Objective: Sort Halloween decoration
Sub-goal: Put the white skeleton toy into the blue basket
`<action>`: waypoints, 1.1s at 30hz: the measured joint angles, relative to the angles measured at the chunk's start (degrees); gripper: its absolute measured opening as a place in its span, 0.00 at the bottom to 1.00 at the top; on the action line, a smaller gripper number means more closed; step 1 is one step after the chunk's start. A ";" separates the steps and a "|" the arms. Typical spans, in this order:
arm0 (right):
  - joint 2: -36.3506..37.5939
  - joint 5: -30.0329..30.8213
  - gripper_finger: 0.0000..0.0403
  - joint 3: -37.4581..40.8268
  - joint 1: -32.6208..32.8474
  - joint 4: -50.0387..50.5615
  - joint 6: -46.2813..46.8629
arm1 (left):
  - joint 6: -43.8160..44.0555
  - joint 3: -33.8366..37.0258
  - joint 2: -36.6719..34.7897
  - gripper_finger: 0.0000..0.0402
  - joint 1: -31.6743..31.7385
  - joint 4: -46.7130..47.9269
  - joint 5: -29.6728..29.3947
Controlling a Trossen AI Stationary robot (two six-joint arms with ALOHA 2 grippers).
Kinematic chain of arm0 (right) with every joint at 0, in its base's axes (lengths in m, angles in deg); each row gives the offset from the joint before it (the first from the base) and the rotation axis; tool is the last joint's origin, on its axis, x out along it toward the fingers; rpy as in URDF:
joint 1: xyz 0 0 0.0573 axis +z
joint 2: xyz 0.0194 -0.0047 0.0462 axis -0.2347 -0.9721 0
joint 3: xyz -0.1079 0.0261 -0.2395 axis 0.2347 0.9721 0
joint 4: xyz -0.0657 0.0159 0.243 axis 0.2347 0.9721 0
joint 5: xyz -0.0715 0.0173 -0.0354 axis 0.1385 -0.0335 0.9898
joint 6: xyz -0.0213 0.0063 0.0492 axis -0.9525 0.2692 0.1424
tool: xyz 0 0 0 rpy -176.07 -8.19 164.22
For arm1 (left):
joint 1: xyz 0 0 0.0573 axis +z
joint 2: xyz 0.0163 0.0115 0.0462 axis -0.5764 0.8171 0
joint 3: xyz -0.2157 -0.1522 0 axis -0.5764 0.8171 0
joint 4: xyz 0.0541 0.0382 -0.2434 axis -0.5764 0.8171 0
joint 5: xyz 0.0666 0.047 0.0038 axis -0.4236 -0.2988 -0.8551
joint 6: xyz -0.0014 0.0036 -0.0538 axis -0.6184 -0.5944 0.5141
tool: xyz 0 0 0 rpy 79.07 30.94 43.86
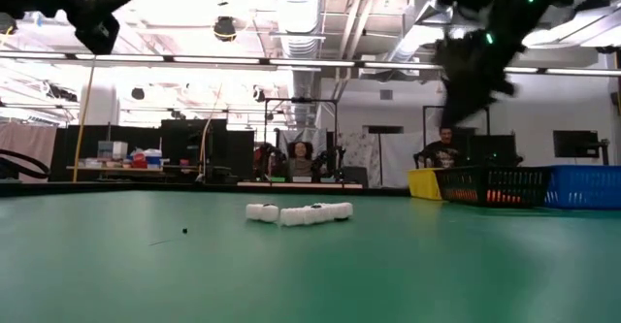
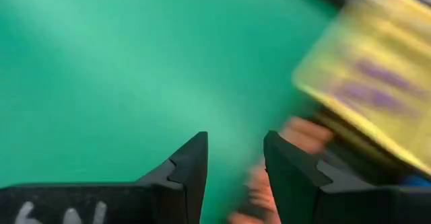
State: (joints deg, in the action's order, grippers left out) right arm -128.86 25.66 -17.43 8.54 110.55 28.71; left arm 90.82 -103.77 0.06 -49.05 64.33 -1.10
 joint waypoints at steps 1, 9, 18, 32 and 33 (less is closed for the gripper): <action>-0.38 -1.46 0.42 -0.02 2.56 -4.51 -2.38 | -0.07 0.00 0.01 0.45 -0.02 0.91 0.86; -9.72 0.42 0.41 -0.07 18.48 -25.76 -13.80 | 1.55 3.60 0.08 0.45 -0.04 2.98 1.66; -27.90 -0.43 0.41 -0.07 22.10 -46.82 -13.98 | 1.44 4.38 0.04 0.45 -0.04 2.73 1.75; -41.59 1.49 0.41 -3.65 23.63 -57.29 -12.14 | 1.60 9.62 0.06 0.45 -0.04 -1.32 0.80; -41.66 2.33 0.41 -3.58 24.08 -56.94 -11.62 | 2.33 10.39 0.07 0.45 -0.04 -1.90 0.80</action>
State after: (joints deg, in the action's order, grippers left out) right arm -170.52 27.98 -21.01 32.62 53.61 17.09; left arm 93.15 -93.39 0.12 -49.09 62.43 -0.30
